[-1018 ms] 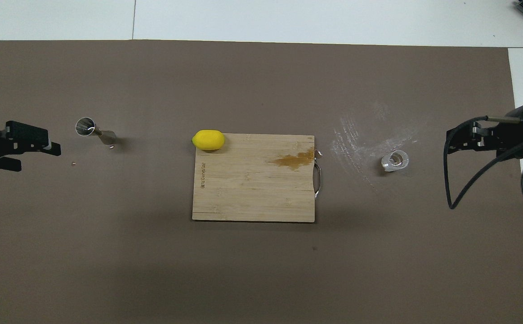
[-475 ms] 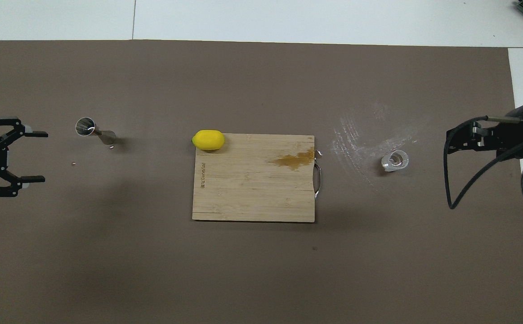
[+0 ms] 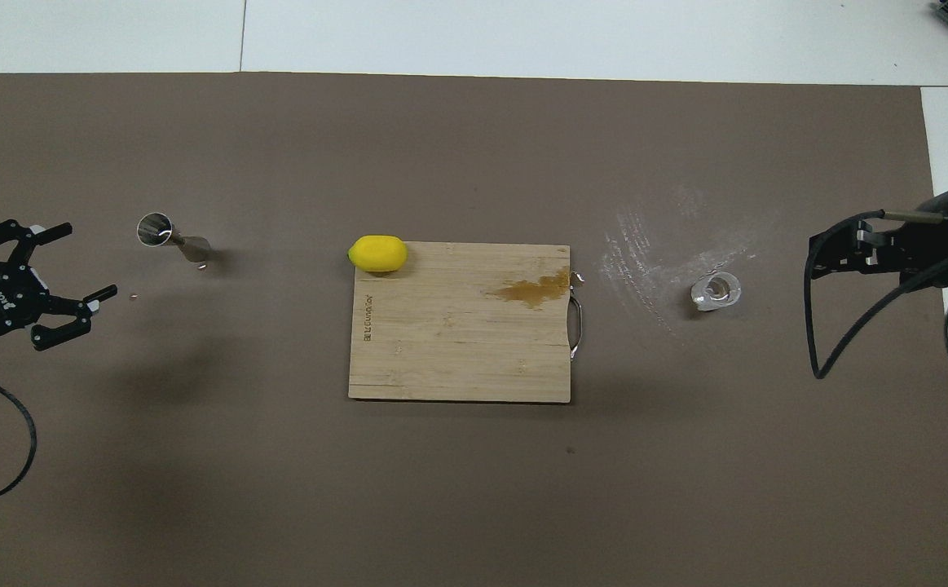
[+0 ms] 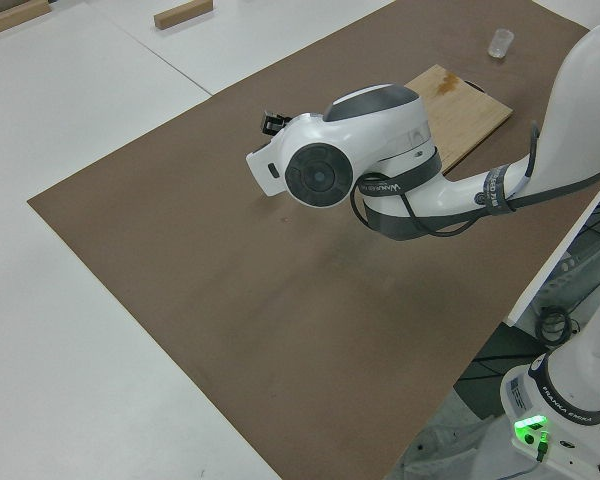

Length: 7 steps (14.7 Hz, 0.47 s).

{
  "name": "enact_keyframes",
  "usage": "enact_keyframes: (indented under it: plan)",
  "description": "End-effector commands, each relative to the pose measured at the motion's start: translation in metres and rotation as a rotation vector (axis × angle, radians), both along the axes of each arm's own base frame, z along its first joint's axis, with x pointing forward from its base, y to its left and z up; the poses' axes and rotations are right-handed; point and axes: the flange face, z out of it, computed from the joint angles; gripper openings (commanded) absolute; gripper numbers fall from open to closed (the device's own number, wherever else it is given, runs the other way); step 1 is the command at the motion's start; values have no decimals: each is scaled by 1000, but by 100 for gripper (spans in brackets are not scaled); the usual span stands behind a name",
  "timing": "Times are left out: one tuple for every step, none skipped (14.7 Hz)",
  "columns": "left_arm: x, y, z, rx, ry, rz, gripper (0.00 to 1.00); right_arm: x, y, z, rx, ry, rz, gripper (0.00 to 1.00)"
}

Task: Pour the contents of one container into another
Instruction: 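Reach the left gripper to the steel cup and close on it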

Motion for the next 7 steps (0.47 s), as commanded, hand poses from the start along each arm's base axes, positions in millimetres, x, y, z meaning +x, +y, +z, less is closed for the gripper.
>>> enact_keyframes:
  plan:
    - [-25, -19, -16, -68, 48, 159, 100, -7, -2, 2, 21, -6, -19, 100]
    - [-29, -29, -23, -90, 60, 177, 100, -7, -2, 2, 21, -6, -19, 100]
    - [-30, -42, -26, -95, 66, 192, 100, -7, -1, 2, 21, -6, -18, 100]
    - [-30, -49, -29, -93, 72, 252, 100, -7, -1, 2, 21, -6, -18, 100]
    - [-29, -57, -31, -106, 78, 305, 100, -7, -2, 2, 21, -6, -19, 100]
    - [-28, -64, -37, -114, 89, 323, 100, -7, -1, 2, 21, -6, -18, 100]
    - [-28, -65, -42, -117, 98, 343, 100, -7, -1, 2, 21, -6, -18, 100]
